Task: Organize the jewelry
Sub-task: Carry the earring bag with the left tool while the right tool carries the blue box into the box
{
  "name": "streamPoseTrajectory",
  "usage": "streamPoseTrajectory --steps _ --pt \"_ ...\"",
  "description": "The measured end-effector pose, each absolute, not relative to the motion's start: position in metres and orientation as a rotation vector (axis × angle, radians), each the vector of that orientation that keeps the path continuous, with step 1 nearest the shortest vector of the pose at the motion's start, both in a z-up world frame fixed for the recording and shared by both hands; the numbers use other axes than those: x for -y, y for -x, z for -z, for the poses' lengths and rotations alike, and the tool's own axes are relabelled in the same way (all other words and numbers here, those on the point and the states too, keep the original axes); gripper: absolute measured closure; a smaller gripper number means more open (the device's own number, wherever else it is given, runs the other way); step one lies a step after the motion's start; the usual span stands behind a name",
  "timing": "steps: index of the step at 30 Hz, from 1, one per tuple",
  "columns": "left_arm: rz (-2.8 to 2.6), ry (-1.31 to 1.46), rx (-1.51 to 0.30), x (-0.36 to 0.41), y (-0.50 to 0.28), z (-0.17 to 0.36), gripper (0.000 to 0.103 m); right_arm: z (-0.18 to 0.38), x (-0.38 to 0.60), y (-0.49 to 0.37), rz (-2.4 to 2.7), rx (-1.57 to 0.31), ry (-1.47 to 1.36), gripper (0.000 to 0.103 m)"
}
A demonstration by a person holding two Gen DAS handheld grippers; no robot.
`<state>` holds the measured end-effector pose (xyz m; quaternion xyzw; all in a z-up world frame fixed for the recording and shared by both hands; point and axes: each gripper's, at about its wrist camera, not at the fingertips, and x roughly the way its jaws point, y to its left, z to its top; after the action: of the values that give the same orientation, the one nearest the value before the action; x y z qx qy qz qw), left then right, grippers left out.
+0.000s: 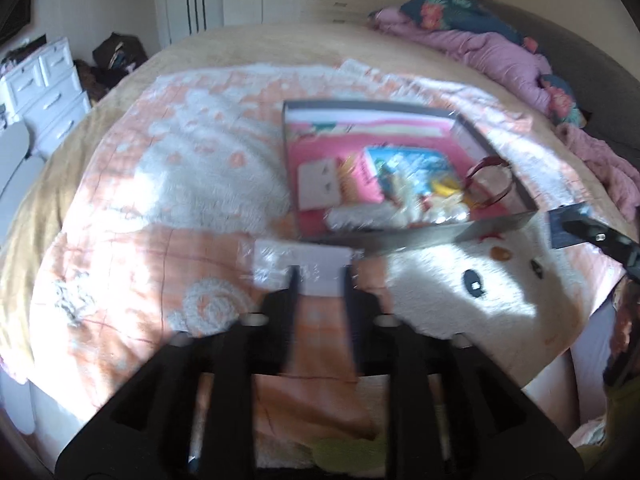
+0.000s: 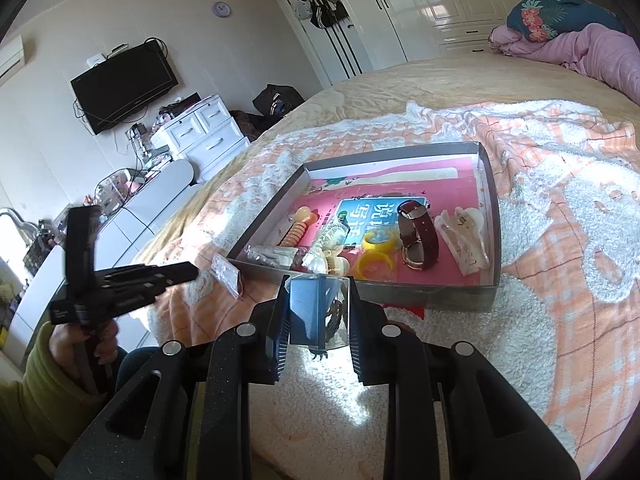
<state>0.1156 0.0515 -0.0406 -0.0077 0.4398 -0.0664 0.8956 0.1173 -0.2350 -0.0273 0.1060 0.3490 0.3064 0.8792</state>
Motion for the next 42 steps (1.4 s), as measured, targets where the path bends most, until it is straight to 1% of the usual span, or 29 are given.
streamPoseTrajectory --steps 1,3,4,5,6,8,9,10,15,16,18,22,26,31,42 --pt "0.138 0.034 -0.931 -0.055 -0.118 0.047 0.039 0.028 0.234 -0.117 -0.643 -0.73 -0.22 0.079" --pt "0.128 0.032 -0.952 -0.055 -0.125 0.057 0.035 0.028 0.232 -0.118 -0.648 -0.731 -0.221 0.079" --pt "0.11 0.024 -0.953 -0.056 -0.127 0.06 0.026 0.029 0.23 -0.119 -0.651 -0.732 -0.221 0.079" --pt "0.089 0.002 -0.959 -0.054 -0.132 0.064 0.02 0.029 0.229 -0.119 -0.652 -0.735 -0.221 0.079" --pt "0.089 -0.016 -0.977 -0.052 -0.138 0.068 0.015 0.03 0.228 -0.12 -0.655 -0.737 -0.223 0.079" --pt "0.095 -0.013 -1.015 -0.05 -0.146 0.075 0.015 0.031 0.226 -0.121 -0.663 -0.74 -0.221 0.079" --pt "0.102 0.007 -1.024 -0.052 -0.15 0.078 0.011 0.032 0.224 -0.121 -0.666 -0.741 -0.22 0.079" --pt "0.108 0.021 -1.032 -0.052 -0.153 0.081 0.01 0.032 0.223 -0.121 -0.669 -0.742 -0.221 0.079" --pt "0.105 0.052 -1.043 -0.056 -0.166 0.089 0.01 0.036 0.218 -0.125 -0.681 -0.753 -0.218 0.079" --pt "0.112 0.072 -1.037 -0.058 -0.166 0.089 0.012 0.036 0.217 -0.126 -0.683 -0.753 -0.218 0.079" --pt "0.101 0.092 -1.026 -0.062 -0.165 0.088 0.023 0.035 0.216 -0.127 -0.687 -0.751 -0.217 0.079" --pt "0.108 0.077 -0.99 -0.06 -0.158 0.076 0.028 0.031 0.214 -0.129 -0.697 -0.739 -0.214 0.079" --pt "0.135 0.056 -0.915 -0.051 -0.143 0.047 0.028 0.023 0.213 -0.135 -0.707 -0.717 -0.206 0.079" --pt "0.167 0.042 -0.86 -0.038 -0.148 0.02 0.028 0.016 0.205 -0.147 -0.713 -0.696 -0.186 0.079" --pt "0.182 -0.011 -0.858 -0.02 -0.192 0.018 0.027 0.024 0.197 -0.179 -0.667 -0.699 -0.149 0.079"
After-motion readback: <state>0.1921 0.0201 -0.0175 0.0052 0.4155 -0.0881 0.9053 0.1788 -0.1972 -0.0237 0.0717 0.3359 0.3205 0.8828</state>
